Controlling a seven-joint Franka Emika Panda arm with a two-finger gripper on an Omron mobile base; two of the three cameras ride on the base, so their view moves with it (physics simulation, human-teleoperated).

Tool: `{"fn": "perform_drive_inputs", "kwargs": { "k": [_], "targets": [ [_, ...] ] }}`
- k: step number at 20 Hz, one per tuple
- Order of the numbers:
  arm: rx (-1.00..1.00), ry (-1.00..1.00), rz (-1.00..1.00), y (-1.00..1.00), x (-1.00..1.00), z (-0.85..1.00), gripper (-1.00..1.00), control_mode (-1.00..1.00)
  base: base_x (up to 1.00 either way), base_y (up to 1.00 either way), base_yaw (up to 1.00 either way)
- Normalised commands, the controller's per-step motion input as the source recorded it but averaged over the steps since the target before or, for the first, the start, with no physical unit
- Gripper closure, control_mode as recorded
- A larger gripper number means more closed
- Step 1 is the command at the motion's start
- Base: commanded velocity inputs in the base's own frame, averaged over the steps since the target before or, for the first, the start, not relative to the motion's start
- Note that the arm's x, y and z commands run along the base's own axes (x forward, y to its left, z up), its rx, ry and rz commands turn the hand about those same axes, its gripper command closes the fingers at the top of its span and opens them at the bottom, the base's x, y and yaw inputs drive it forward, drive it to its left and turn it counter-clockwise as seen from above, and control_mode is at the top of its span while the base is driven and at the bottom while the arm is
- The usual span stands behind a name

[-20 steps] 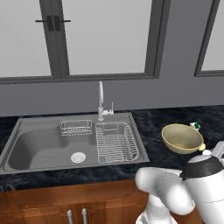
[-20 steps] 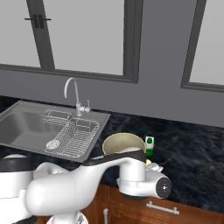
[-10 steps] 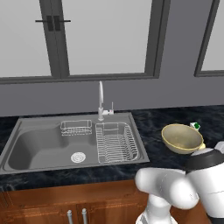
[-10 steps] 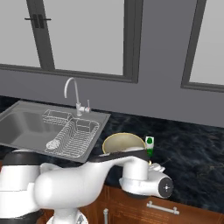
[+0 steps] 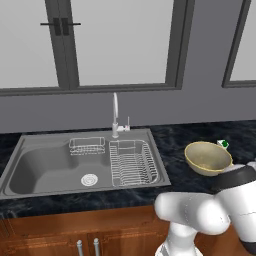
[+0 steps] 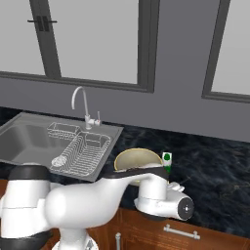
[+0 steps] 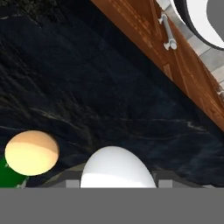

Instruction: Gather the eggs and milk located in the vicinity of the sink area and place them right next to the bowl.

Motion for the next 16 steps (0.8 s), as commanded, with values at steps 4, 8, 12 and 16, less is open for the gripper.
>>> {"fn": "perform_drive_inputs", "kwargs": {
  "k": [4,8,12,16],
  "targets": [
    [0.0,0.0,0.0,0.0,0.08,-0.1,1.0,-1.0,0.0,0.0,0.0],
    [0.0,0.0,0.0,-0.01,0.12,-0.09,1.0,-1.0,0.0,0.0,0.0],
    [0.0,0.0,0.0,-0.06,0.11,-0.06,1.0,-1.0,0.0,0.0,0.0],
    [0.0,0.0,0.0,-0.04,0.09,-0.07,1.0,-1.0,0.0,0.0,0.0]
  ]
}}
